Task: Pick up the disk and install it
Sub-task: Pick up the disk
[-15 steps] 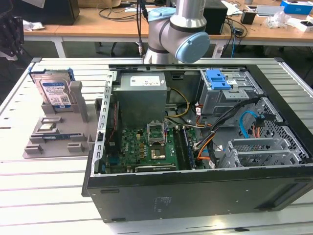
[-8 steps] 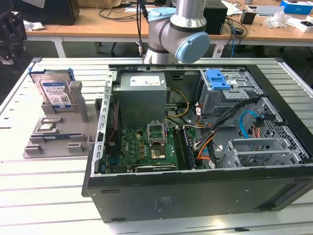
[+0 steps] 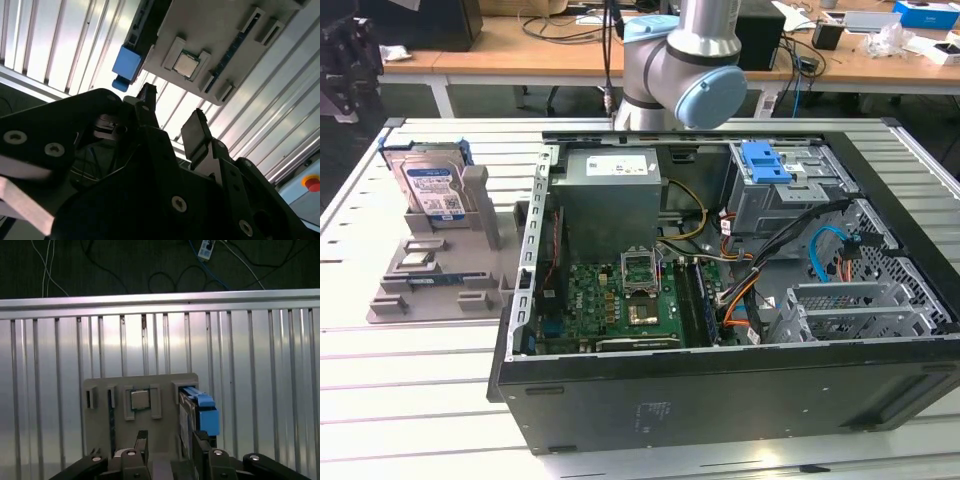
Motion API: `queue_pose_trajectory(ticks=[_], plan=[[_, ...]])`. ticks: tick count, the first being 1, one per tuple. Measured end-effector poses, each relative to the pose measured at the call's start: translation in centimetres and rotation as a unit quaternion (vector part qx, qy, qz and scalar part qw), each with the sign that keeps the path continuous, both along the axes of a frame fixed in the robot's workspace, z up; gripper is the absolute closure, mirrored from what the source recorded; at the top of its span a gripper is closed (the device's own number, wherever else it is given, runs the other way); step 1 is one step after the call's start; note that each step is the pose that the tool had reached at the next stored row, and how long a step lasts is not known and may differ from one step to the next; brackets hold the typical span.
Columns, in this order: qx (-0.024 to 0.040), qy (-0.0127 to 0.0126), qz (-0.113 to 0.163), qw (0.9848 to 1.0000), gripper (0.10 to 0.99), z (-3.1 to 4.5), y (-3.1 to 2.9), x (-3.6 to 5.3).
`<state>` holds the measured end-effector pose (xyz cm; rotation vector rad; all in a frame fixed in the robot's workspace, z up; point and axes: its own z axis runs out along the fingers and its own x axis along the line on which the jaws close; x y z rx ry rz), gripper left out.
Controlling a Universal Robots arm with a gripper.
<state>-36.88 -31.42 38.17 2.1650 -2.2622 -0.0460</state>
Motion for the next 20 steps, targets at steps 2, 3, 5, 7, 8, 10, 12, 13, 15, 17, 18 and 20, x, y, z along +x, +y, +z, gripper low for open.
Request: queue_pose_trajectory(ticks=[2, 3, 5, 7, 8, 10, 12, 13, 15, 17, 18, 20], plan=[[0.0000, 0.0001, 0.000, 1.0000, 0.604, 0.01, 0.67, 0.19], [0.0000, 0.0001, 0.000, 1.0000, 0.604, 0.00, 0.96, 0.27], [0.0000, 0.0000, 0.000, 1.0000, 0.604, -0.01, 1.53, 0.41], [0.0000, 0.0001, 0.000, 1.0000, 0.604, -0.02, 2.05, 0.53], [0.0000, 0.0001, 0.001, 1.0000, 0.604, -0.03, 2.28, 0.58], [0.0000, 0.0001, 0.001, 1.0000, 0.604, -0.08, 2.62, 0.67], [0.0000, 0.0001, 0.001, 1.0000, 0.604, -0.31, 2.80, 0.70], [0.0000, 0.0003, 0.001, 1.0000, 0.604, -0.53, 2.85, 0.72], [0.0000, 0.0005, 0.001, 1.0000, 0.604, -0.91, 2.91, 0.75], [0.0000, 0.0005, 0.001, 1.0000, 0.604, -1.39, 2.98, 0.78], [0.0000, 0.0005, 0.001, 1.0000, 0.604, -1.87, 3.06, 0.78], [0.0000, 0.0006, 0.001, 1.0000, 0.604, -2.52, 3.25, 0.79]])
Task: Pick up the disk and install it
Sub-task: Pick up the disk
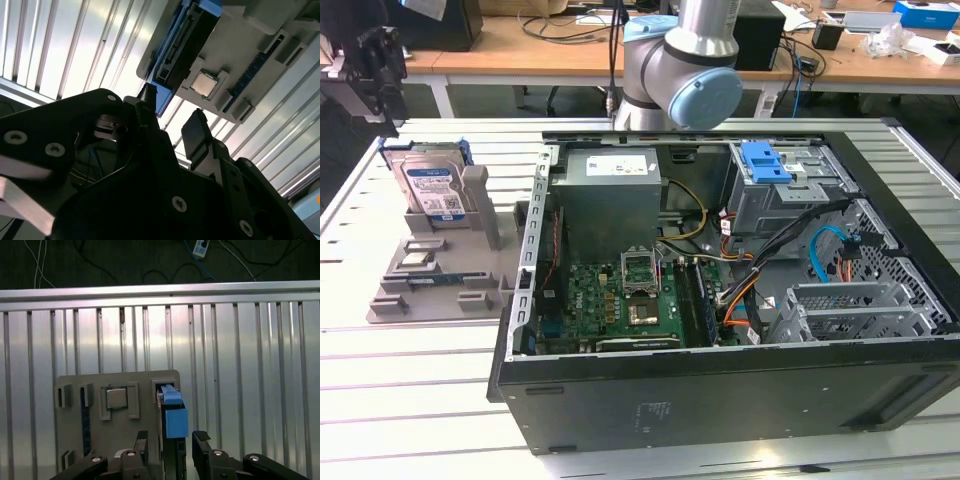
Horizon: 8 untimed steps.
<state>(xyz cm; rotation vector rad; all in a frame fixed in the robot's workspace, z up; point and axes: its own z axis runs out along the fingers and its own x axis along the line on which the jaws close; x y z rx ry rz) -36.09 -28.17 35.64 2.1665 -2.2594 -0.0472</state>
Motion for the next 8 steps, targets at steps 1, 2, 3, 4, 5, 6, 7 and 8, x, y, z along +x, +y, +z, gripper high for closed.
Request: queue_pose_trajectory(ticks=[1, 2, 3, 4, 5, 6, 7, 8], plan=[[0.0000, 0.0000, 0.000, 1.0000, 0.604, -0.27, 0.10, 0.00], [0.0001, -0.0001, 0.000, 1.0000, 0.604, -0.46, 0.16, 0.00], [0.0000, -0.0001, 0.000, 1.0000, 0.604, -0.72, 0.24, 0.00], [0.0000, 0.0000, 0.000, 1.0000, 0.604, -1.05, 0.31, 0.00], [0.0000, 0.0000, 0.000, 1.0000, 0.604, -1.23, 0.34, 0.00], [0.0001, -0.0001, 0.000, 1.0000, 0.604, -1.41, 0.35, 0.00], [0.0001, -0.0001, 0.001, 1.0000, 0.604, -1.75, 0.36, 0.00], [0.0000, 0.0000, 0.002, 1.0000, 0.604, -1.99, 0.36, -0.01]])
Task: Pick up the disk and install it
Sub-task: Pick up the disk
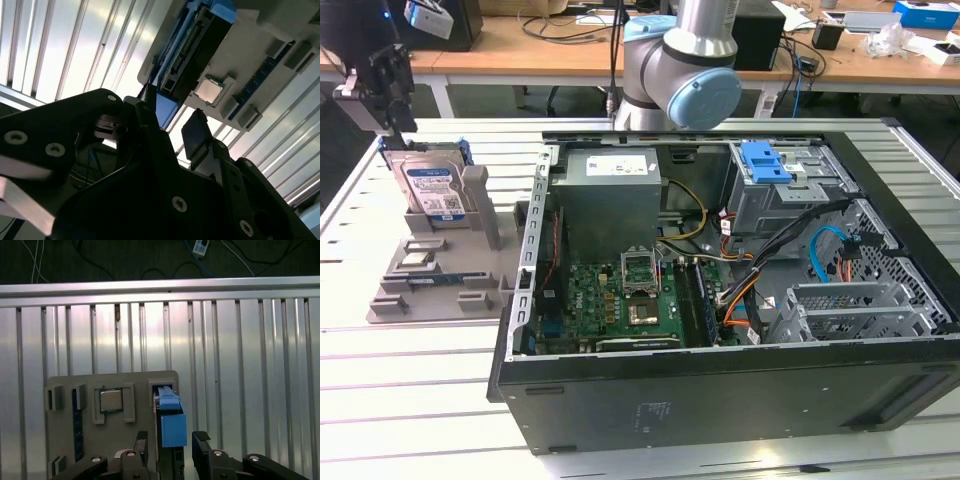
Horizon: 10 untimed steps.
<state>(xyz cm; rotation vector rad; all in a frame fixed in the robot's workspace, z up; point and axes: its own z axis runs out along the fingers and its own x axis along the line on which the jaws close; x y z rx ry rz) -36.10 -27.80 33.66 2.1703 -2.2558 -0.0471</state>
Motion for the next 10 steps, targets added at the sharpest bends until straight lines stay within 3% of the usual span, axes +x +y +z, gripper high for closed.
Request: queue_pose_trajectory(ticks=[10], plan=[[0.0000, 0.0000, 0.015, 0.9999, 0.604, -2.02, 0.02, 0.00]])
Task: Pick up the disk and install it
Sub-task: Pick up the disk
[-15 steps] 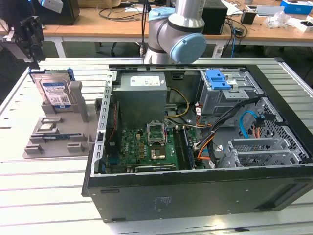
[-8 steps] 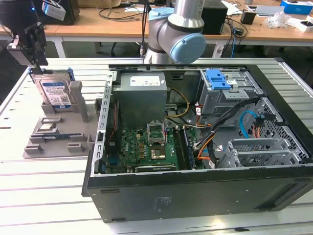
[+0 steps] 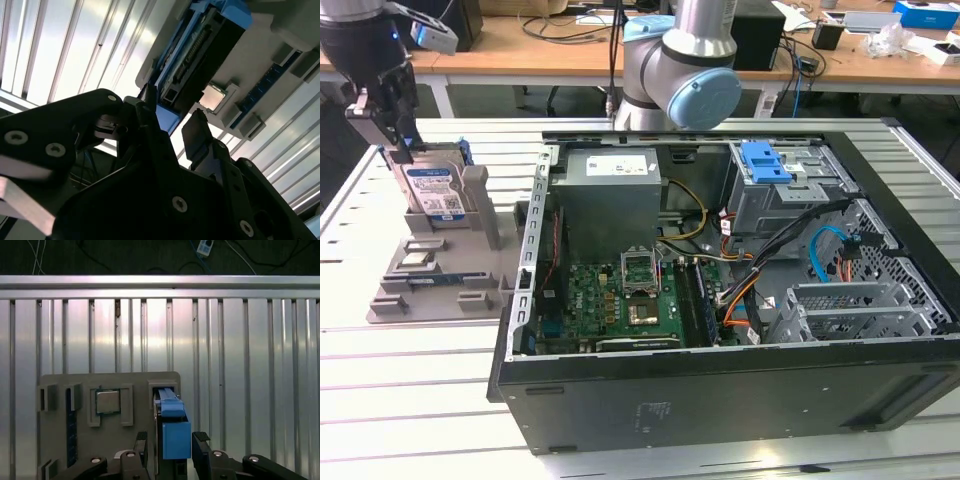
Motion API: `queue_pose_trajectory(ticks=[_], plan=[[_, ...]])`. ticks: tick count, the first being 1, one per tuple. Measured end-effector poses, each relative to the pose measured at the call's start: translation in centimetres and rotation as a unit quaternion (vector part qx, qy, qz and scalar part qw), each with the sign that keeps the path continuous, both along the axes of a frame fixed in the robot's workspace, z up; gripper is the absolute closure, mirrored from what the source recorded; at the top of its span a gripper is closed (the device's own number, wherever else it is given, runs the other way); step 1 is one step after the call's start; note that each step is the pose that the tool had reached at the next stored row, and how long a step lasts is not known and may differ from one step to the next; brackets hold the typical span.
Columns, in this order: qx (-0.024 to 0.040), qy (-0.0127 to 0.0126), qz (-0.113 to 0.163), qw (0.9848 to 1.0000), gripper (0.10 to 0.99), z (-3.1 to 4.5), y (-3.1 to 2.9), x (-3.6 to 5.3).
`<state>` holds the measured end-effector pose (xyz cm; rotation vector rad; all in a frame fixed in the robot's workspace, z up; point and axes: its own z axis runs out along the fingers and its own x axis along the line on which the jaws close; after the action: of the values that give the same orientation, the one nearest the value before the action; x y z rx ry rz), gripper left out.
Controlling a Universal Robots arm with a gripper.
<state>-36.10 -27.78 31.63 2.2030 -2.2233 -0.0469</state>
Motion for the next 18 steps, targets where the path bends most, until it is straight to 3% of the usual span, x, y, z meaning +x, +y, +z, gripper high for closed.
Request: queue_pose_trajectory(ticks=[11, 18], plan=[[0.0000, 0.0000, 0.009, 1.0000, 0.604, -2.38, 0.06, 0.00], [-0.0001, 0.0000, 0.012, 0.9999, 0.604, -2.54, 0.11, 0.11]])
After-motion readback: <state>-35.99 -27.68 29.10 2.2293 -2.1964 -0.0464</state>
